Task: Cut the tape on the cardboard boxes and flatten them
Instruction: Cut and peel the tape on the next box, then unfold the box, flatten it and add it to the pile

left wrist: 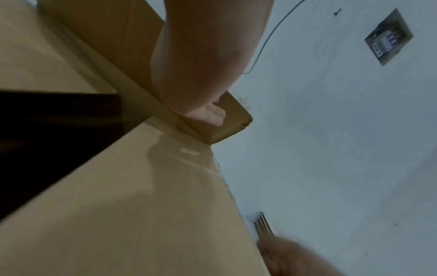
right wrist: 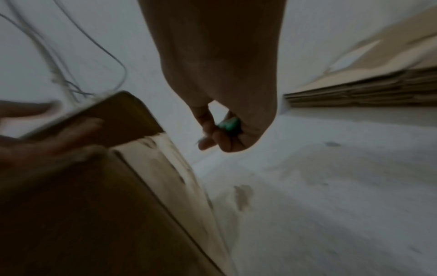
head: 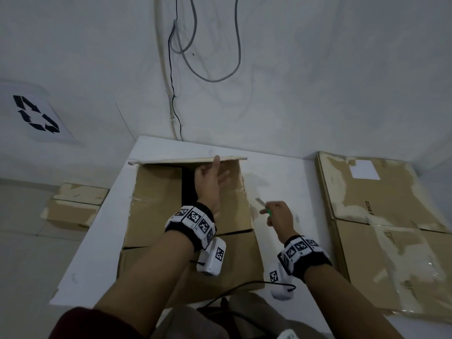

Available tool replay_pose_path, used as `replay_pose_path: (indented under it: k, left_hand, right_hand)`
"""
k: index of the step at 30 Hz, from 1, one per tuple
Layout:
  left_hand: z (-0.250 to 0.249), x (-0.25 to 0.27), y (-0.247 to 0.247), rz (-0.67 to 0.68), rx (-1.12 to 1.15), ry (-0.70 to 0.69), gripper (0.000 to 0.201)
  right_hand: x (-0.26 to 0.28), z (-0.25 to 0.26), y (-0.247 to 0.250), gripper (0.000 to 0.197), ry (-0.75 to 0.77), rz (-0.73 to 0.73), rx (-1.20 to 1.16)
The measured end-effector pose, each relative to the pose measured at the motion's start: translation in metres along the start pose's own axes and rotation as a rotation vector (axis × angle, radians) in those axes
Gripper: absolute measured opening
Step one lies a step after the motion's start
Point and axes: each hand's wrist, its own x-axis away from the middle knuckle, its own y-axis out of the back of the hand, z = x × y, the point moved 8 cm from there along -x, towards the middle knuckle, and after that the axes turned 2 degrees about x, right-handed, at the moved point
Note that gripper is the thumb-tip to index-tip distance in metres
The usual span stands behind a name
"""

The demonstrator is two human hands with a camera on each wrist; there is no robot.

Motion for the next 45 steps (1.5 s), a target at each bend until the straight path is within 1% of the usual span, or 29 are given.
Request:
replay_pose_path:
  k: [1,3,5,7,9,10,11,12,14,15,17,18,20,22,24,26,28,31,34,36,37,38,39,40,41,42,43,44,45]
  left_hand:
    - [-0.008,-0.002,-0.002,0.023,-0.038,-0.025,0.039]
    - [-0.025,-0.009,-0.004,0.055,-0.132,-0.109,0.03]
    - [-0.044,-0.022,0.002,0.049,-0.286,-0.236,0.022]
    - [-0.062,-0.04,0.013,0.047,-0.475,-0.351,0.029]
    - [-0.074,-0.062,0.029,0.044,-0.73,-0.413,0.039]
    - [-0.079,-0.073,0.038,0.037,-0.893,-0.427,0.044]
    - [-0.083,-0.082,0.046,0.023,-1.074,-0.423,0.048]
    - [-0.088,-0.09,0.055,0.003,-1.256,-0.415,0.052]
    - [-0.097,-0.1,0.072,-0.011,-1.565,-0.346,0.062]
    - [-0.101,-0.103,0.079,-0.006,-1.657,-0.303,0.068]
    - [-0.102,-0.11,0.092,0.021,-1.724,-0.205,0.077]
    - [-0.099,-0.113,0.097,0.034,-1.733,-0.166,0.081]
    - [-0.092,-0.116,0.103,0.056,-1.774,-0.118,0.094]
    - [-0.086,-0.118,0.107,0.067,-1.86,-0.102,0.111]
    - [-0.083,-0.118,0.107,0.049,-1.938,-0.101,0.121]
    - [-0.082,-0.116,0.106,0.03,-2.001,-0.115,0.119]
    - [-0.081,-0.115,0.104,0.03,-2.064,-0.144,0.112]
    - [-0.082,-0.112,0.102,0.04,-2.08,-0.14,0.108]
    - [-0.084,-0.11,0.101,0.081,-1.985,-0.075,0.11]
    - [-0.093,-0.107,0.099,0.135,-1.763,-0.047,0.111]
    - [-0.101,-0.1,0.096,0.179,-1.579,-0.041,0.11]
    - [-0.113,-0.094,0.094,0.214,-1.36,-0.038,0.101]
    - [-0.125,-0.084,0.094,0.237,-1.166,-0.033,0.084]
    - [-0.136,-0.075,0.098,0.254,-1.029,-0.012,0.065]
    - [-0.147,-0.066,0.104,0.25,-0.948,0.007,0.052]
    - [-0.159,-0.058,0.113,0.236,-0.893,0.005,0.044]
    - [-0.173,-0.049,0.123,0.213,-0.862,-0.015,0.04]
    - [-0.185,-0.043,0.134,0.174,-0.843,-0.05,0.036]
    - [-0.197,-0.035,0.145,0.131,-0.855,-0.101,0.034]
  right_hand:
    - [-0.006,-0.02,0.001,0.021,-0.061,0.006,0.011]
    - [-0.013,-0.053,0.002,0.019,-0.144,0.001,0.055]
    - [-0.02,-0.072,0.008,0.021,-0.15,-0.046,0.191]
    - [-0.025,-0.08,0.014,0.029,-0.149,-0.041,0.306]
    - [-0.032,-0.081,0.015,0.028,-0.153,0.026,0.454]
    - [-0.035,-0.076,0.015,0.023,-0.149,0.028,0.51]
    - [-0.036,-0.063,0.017,0.018,-0.115,0.0,0.527]
    - [-0.037,-0.043,0.014,0.016,-0.055,-0.036,0.492]
    - [-0.039,0.008,-0.001,0.023,0.131,-0.058,0.428]
    - [-0.041,0.034,-0.013,0.025,0.201,-0.034,0.404]
    - [-0.042,0.083,-0.043,0.032,0.302,0.032,0.366]
    - [-0.041,0.105,-0.059,0.04,0.349,0.064,0.389]
    - [-0.041,0.137,-0.094,0.064,0.396,0.155,0.523]
    - [-0.039,0.147,-0.127,0.09,0.382,0.259,0.712]
    - [-0.036,0.145,-0.148,0.113,0.332,0.31,0.86]
    - [-0.032,0.134,-0.157,0.133,0.253,0.311,0.982]
    - [-0.026,0.126,-0.161,0.141,0.238,0.279,1.1]
    - [-0.024,0.125,-0.162,0.133,0.282,0.244,1.116]
    - [-0.027,0.132,-0.156,0.13,0.262,0.325,0.946]
    - [-0.021,0.147,-0.141,0.129,0.26,0.392,0.702]
    - [-0.02,0.152,-0.131,0.122,0.261,0.429,0.536]
    - [-0.016,0.155,-0.12,0.106,0.241,0.473,0.378]
    - [-0.011,0.154,-0.108,0.083,0.201,0.521,0.236]
    - [-0.009,0.151,-0.094,0.061,0.151,0.548,0.136]
    - [-0.009,0.148,-0.076,0.044,0.115,0.54,0.07]
    - [-0.009,0.144,-0.057,0.037,0.094,0.51,0.027]
    - [-0.009,0.141,-0.037,0.038,0.09,0.478,-0.005]
    - [-0.01,0.136,-0.018,0.044,0.105,0.454,-0.005]
    - [-0.012,0.131,0.0,0.056,0.13,0.445,0.006]
